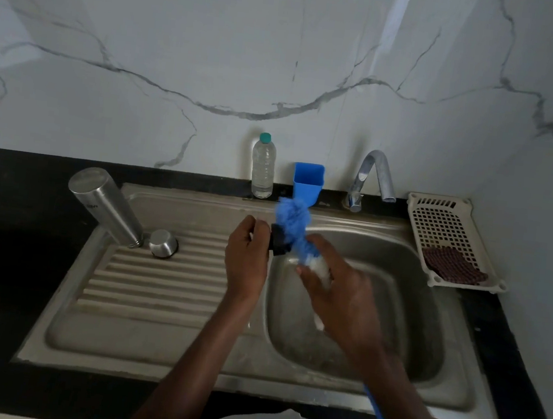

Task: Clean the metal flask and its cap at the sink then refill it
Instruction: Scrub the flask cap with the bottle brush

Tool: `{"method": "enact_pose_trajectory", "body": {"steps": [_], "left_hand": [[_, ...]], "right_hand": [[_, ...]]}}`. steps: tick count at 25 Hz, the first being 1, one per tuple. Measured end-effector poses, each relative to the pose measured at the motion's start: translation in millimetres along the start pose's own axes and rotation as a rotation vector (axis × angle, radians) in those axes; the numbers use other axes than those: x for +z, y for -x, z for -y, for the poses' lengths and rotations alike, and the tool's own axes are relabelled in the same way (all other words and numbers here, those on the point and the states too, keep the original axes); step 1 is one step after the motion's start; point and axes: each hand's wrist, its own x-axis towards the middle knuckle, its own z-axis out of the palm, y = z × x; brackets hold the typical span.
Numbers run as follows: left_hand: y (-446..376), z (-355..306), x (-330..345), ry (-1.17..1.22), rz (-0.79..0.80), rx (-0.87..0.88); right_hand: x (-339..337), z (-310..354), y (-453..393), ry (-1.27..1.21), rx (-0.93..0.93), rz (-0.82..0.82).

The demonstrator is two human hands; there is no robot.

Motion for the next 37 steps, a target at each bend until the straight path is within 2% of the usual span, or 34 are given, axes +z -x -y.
{"method": "enact_pose_trajectory", "body": {"steps": [2, 4, 6, 7, 11, 13, 15, 17, 19, 20, 26, 30, 33, 35, 37], "left_hand": [[-1.5, -10.3, 0.3, -0.012, 0.005, 0.089], [-18.2, -15.3, -2.9, 0.001, -0.011, 0.077], [-30.9, -13.3, -7.0, 0.001, 0.051, 0.060], [-30.4, -11.0, -7.8, -0.037, 0.080, 0.073], [-21.3, -0.2, -14.3, -0.068, -0.052, 0.116], [-21.5, -2.4, -16.9, -0.061, -0.019, 0.136], [-20.5, -4.7, -16.6, 0.012, 0.036, 0.044], [-14.7, -8.9, -14.0, 0.122, 0.046, -0.178], [-9.1, -13.8, -12.1, 0.252, 0.044, -0.364], [-7.9, -14.6, -11.2, 0.283, 0.055, -0.400], [1.1, -19.0, 0.9, 0.542, 0.116, -0.596], [5.1, -20.0, 0.8, 0.763, 0.119, -0.715], [7.3, -26.2, 5.8, 0.743, 0.129, -0.722], [10.9, -30.3, 10.4, 0.765, 0.097, -0.731], [11.3, -33.5, 9.6, 0.746, 0.071, -0.711]], "right_hand": [[-3.0, -3.9, -14.3, -0.003, 0.026, -0.010], [3.1, -2.3, -9.6, -0.140, 0.038, -0.041], [2.5, 4.1, -5.3, -0.322, 0.072, -0.078], [-3.2, 7.1, -8.1, -0.337, 0.065, -0.055], [-27.6, 15.8, -17.2, 0.023, -0.029, 0.121], [-25.1, 17.2, -12.7, 0.038, -0.086, 0.129], [-25.4, 19.8, -13.3, -0.025, -0.051, 0.124], [-30.7, 20.4, -16.2, -0.062, -0.027, 0.151], [-28.4, 23.5, -11.3, 0.035, -0.133, 0.191], [-23.7, 23.0, -5.2, 0.053, -0.152, 0.187], [-6.9, 14.8, -0.7, -0.014, -0.045, -0.126], [-10.2, 7.5, 7.8, 0.060, -0.167, -0.068], [-12.0, 7.9, 8.3, 0.072, -0.126, -0.095], [-10.8, 9.3, 5.0, 0.144, -0.207, -0.123], [-13.2, 7.0, 5.3, 0.143, -0.195, -0.131]]}}
